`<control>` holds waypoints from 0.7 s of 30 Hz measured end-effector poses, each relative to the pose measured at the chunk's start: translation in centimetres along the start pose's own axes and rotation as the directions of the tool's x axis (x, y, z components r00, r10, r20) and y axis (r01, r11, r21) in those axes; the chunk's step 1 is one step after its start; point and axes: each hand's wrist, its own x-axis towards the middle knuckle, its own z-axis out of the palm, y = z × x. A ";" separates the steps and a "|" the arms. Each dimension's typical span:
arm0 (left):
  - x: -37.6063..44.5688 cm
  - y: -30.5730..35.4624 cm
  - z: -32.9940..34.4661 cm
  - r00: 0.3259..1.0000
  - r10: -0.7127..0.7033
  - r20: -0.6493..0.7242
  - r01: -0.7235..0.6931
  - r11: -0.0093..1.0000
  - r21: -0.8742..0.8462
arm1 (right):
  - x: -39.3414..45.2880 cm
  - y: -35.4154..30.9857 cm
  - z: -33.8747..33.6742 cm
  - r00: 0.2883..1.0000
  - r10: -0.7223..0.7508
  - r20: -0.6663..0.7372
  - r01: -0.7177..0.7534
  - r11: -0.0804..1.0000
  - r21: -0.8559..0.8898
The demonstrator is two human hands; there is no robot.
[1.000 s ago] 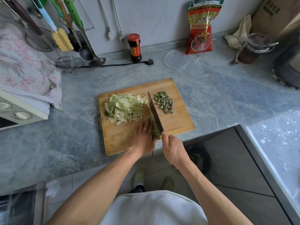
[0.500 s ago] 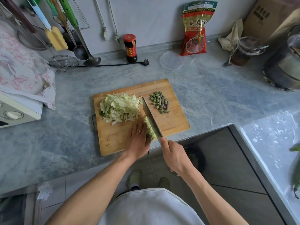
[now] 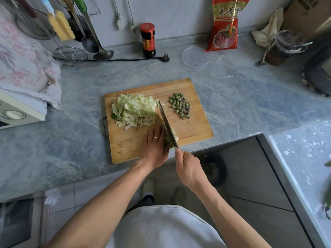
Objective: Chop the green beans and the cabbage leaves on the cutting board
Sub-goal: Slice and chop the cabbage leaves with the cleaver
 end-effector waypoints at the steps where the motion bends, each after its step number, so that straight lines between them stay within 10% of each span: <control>1: 0.0 0.0 0.0 1.000 -0.001 0.005 0.001 1.000 -0.003 | 0.4 -0.3 0.0 1.000 -0.003 0.009 0.003 1.000 -0.001; 21: 0.1 0.1 -0.6 0.999 -0.027 0.041 0.026 0.999 0.040 | 0.4 -0.2 -1.7 0.997 0.063 -0.041 -0.058 0.991 0.120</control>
